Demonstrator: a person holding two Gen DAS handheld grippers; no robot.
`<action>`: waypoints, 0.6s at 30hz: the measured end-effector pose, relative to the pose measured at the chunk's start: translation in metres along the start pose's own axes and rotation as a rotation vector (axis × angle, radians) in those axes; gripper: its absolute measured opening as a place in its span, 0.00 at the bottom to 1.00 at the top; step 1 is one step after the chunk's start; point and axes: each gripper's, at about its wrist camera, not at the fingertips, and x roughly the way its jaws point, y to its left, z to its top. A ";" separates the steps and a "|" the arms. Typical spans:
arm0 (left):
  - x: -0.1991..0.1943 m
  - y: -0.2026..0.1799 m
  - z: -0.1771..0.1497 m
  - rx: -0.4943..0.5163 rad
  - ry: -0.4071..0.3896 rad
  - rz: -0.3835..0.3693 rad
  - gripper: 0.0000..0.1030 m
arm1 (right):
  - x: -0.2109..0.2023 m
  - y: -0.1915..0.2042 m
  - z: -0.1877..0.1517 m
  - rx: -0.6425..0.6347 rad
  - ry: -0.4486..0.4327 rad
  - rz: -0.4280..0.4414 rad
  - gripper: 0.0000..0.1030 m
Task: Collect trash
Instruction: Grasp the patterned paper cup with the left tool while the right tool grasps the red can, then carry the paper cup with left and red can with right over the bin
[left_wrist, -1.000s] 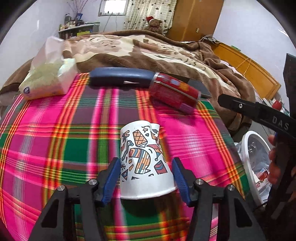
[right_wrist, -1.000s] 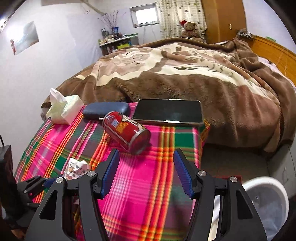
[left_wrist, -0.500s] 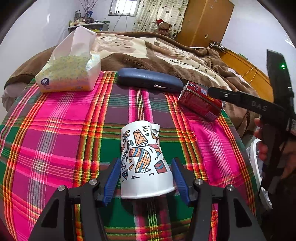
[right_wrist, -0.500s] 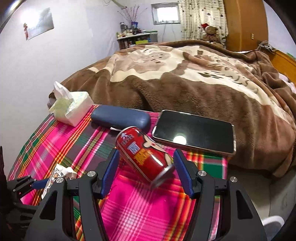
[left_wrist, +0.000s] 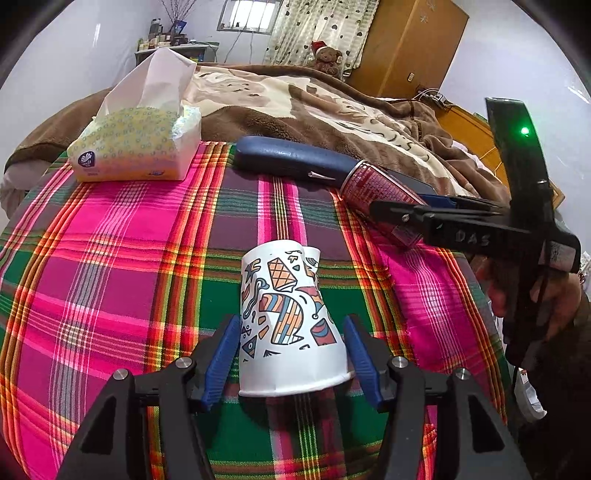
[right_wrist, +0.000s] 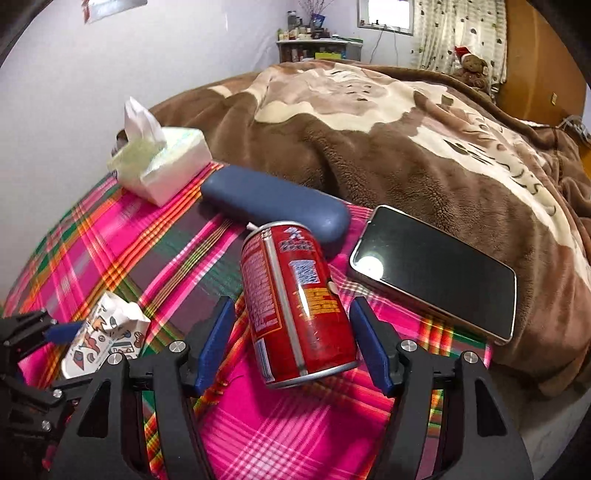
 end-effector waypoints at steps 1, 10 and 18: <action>0.000 0.000 0.000 -0.003 0.001 -0.002 0.57 | 0.002 0.000 0.000 -0.003 0.003 -0.014 0.64; 0.000 0.000 0.001 -0.009 -0.004 -0.006 0.57 | 0.009 -0.002 0.000 0.087 0.033 -0.011 0.62; -0.003 -0.001 -0.001 -0.015 -0.006 0.001 0.56 | 0.000 0.001 -0.011 0.146 0.000 0.006 0.54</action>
